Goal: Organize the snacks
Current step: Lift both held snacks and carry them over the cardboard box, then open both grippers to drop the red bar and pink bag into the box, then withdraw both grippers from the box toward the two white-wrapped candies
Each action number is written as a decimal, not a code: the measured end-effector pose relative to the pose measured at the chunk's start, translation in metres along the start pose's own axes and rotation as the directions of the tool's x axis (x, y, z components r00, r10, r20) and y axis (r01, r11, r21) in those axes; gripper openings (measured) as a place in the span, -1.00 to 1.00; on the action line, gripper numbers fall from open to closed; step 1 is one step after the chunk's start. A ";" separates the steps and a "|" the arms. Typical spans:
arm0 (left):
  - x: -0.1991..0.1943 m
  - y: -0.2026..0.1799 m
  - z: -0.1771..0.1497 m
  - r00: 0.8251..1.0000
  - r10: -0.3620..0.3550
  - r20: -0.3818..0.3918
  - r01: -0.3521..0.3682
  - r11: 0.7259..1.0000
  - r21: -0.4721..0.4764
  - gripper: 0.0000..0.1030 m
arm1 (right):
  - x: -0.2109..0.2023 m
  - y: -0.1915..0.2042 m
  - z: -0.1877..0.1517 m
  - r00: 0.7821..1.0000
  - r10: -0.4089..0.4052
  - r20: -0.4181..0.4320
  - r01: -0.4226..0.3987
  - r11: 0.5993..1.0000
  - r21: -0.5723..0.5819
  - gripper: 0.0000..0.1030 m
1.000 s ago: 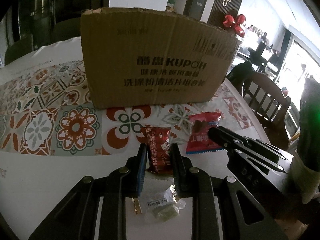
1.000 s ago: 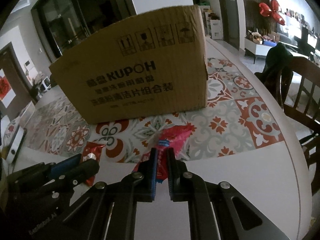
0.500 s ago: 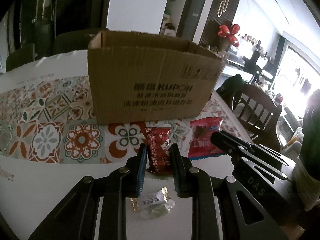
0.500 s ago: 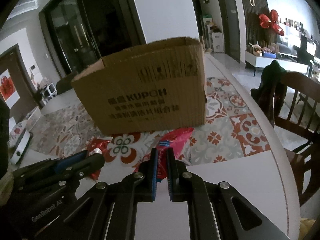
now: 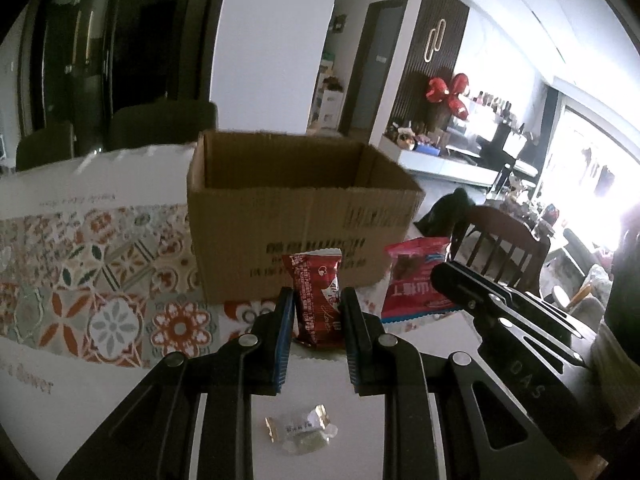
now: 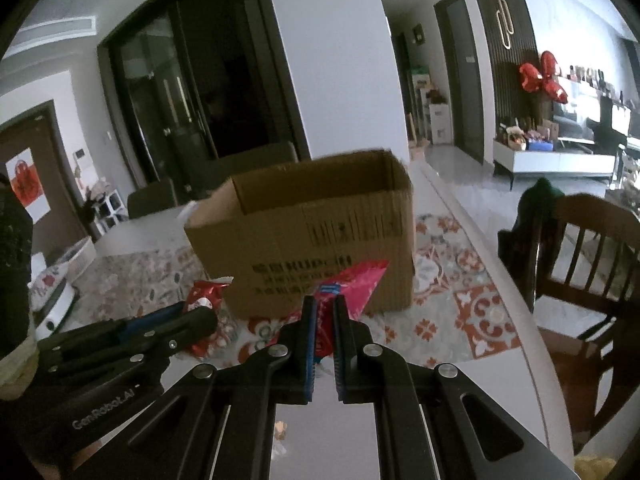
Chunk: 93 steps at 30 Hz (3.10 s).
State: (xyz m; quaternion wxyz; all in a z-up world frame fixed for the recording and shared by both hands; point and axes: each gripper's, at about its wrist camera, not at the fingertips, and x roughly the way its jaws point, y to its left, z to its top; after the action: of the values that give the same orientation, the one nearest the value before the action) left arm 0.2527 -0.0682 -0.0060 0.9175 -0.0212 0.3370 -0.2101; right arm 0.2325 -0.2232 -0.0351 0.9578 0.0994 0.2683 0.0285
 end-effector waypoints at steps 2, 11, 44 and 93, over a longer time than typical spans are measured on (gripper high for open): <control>-0.004 0.000 0.009 1.000 -0.002 0.017 0.002 1.000 0.005 -0.54 | -0.004 0.002 0.008 1.000 0.005 0.022 -0.005 1.000 0.000 -0.85; -0.010 0.002 0.041 0.998 0.000 0.057 0.000 1.000 0.013 -0.54 | -0.010 0.011 0.043 0.995 0.013 0.099 -0.010 1.000 -0.028 -0.86; 0.084 0.023 0.127 0.996 0.084 -0.014 -0.084 0.996 0.036 -0.50 | 0.084 0.001 0.113 0.998 -0.009 0.059 0.015 0.995 -0.096 -0.87; -0.051 0.030 -0.010 0.990 0.126 0.059 -0.134 0.978 0.160 0.36 | -0.008 0.038 0.002 0.999 0.011 -0.051 -0.016 0.994 -0.105 0.05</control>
State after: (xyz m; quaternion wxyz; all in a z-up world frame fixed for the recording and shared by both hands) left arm 0.2225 -0.0196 0.0125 0.9358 0.0709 0.2970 -0.1759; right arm 0.2263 -0.1869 -0.0218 0.9545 0.0497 0.2895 0.0518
